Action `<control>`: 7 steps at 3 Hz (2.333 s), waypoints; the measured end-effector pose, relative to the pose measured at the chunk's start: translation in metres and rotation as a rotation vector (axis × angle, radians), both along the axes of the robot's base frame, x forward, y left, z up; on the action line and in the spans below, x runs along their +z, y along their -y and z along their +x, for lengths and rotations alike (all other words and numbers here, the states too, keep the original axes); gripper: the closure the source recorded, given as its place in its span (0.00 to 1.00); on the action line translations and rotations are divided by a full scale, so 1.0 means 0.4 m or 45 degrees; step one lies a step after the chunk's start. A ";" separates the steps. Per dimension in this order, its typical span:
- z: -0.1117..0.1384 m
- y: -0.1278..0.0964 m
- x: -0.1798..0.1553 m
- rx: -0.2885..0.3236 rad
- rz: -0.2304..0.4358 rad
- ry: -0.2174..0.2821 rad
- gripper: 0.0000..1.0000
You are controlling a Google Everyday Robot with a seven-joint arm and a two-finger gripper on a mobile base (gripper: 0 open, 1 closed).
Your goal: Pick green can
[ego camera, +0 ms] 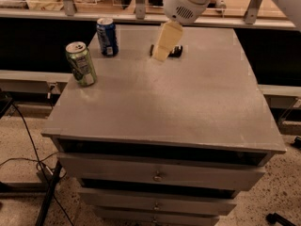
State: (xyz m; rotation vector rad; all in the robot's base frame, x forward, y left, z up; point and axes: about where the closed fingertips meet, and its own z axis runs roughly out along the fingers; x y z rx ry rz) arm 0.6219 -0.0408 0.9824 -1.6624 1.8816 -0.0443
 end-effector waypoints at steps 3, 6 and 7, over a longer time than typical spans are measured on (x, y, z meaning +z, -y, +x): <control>0.036 -0.091 -0.146 0.148 0.647 -0.041 0.00; 0.067 -0.222 -0.082 0.242 1.181 -0.039 0.00; 0.093 -0.327 -0.067 0.345 1.222 -0.064 0.00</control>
Offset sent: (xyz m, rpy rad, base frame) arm 0.0047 0.0492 0.0130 1.1011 -0.0128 0.1582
